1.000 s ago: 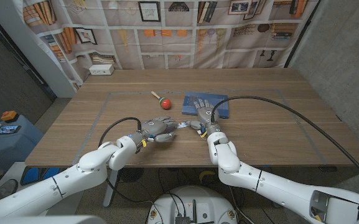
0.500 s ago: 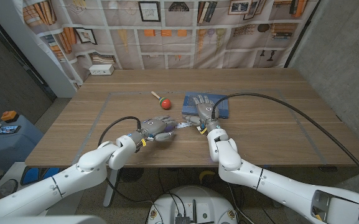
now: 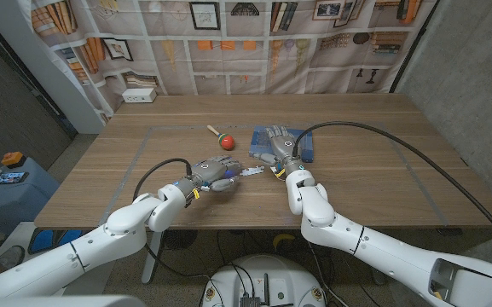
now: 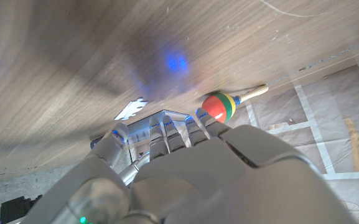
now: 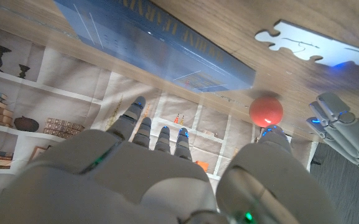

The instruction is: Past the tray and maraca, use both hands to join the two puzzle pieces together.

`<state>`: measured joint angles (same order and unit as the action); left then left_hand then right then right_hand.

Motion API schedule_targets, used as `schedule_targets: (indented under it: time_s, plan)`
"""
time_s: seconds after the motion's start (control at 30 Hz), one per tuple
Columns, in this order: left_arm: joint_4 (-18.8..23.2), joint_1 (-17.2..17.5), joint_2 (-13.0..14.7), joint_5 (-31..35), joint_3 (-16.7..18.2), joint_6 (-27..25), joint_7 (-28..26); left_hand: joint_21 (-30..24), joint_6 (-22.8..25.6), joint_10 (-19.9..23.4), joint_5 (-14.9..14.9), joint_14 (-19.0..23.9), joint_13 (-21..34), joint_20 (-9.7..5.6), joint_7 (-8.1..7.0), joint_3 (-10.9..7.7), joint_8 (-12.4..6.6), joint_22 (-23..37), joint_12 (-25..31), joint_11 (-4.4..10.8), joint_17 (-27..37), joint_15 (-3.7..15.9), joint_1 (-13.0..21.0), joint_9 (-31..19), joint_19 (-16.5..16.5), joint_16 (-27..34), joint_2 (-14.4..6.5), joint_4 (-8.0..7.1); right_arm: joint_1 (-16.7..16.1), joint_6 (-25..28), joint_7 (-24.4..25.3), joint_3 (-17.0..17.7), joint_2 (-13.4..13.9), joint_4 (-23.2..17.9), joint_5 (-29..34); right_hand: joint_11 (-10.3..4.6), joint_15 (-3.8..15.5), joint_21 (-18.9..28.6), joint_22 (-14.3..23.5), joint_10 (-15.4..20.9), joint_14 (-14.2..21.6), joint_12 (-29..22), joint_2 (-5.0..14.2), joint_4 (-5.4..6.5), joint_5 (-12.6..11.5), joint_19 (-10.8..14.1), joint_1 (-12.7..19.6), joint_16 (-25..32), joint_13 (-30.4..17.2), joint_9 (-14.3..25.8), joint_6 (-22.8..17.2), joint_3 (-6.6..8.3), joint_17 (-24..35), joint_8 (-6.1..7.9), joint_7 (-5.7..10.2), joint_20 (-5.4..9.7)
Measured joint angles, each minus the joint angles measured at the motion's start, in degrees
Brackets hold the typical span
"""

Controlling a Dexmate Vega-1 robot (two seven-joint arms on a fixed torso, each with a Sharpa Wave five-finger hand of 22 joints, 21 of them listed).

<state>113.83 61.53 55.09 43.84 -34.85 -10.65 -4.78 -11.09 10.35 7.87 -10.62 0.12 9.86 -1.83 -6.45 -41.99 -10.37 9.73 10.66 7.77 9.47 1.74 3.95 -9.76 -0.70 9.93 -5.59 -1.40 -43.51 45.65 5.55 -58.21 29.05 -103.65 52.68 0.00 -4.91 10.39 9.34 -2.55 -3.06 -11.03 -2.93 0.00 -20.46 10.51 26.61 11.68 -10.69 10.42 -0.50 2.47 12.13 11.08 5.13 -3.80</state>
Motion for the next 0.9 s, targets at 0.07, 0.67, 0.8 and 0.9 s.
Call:
schedule_targets:
  time_s: [0.07,0.67,0.8,0.9]
  plan:
    - [0.1,0.1,-0.1,-0.3,0.2,-0.6,-0.7,0.0,0.0,0.0,0.0,0.0,0.0,-0.22,0.00,0.00,0.00,0.0,0.0,0.00,0.0,0.00,0.0,0.0,0.2,0.0,0.0,0.00,0.0,-0.3,0.0,0.7,0.2,-0.5,-0.5,-0.21,0.00,0.0,0.0,0.2,0.0,0.0,0.01,0.00,0.0,0.0,0.0,0.0,0.0,0.0,0.0,0.00,0.0,0.00,0.00,0.00]
    - [0.6,-0.1,-0.9,-1.1,1.6,-2.6,-2.9,-0.4,0.0,0.2,0.0,0.5,0.0,0.08,0.00,0.00,0.00,0.0,0.0,0.22,0.0,0.09,0.0,0.0,1.4,0.0,0.0,0.00,-0.2,-2.4,1.1,3.7,1.6,-2.0,-4.5,-0.41,0.21,0.0,0.0,1.0,0.2,-0.2,1.14,0.48,0.0,-0.4,-1.1,0.0,0.0,0.0,-0.3,-0.48,0.3,0.00,0.31,0.42]
    - [0.6,-0.2,-1.1,-1.5,1.8,-3.0,-3.6,-0.4,0.0,0.2,0.0,0.5,0.0,0.04,0.00,0.00,0.00,0.0,0.0,0.21,0.0,0.09,0.0,0.0,1.4,0.0,0.0,0.00,-0.3,-2.7,1.6,4.2,1.7,-2.0,-5.6,-0.81,0.21,0.0,0.0,1.4,0.2,-0.2,1.14,0.48,0.0,-0.4,-1.1,0.0,0.0,0.0,-0.3,-0.48,0.3,0.00,0.31,0.44]
    - [0.6,-0.3,-1.4,-1.7,2.1,-3.3,-3.9,-0.4,0.0,0.2,0.0,0.7,0.0,-0.22,0.00,-0.35,0.00,0.0,0.0,0.22,0.0,-0.10,0.0,0.0,1.7,0.0,0.0,0.02,-0.3,-3.0,2.1,4.8,1.9,-2.0,-6.7,-0.81,0.21,0.0,0.0,1.4,0.2,-0.2,1.14,0.71,0.0,-0.2,-1.1,0.5,0.0,0.0,-0.3,-0.71,0.3,0.00,0.33,0.64]
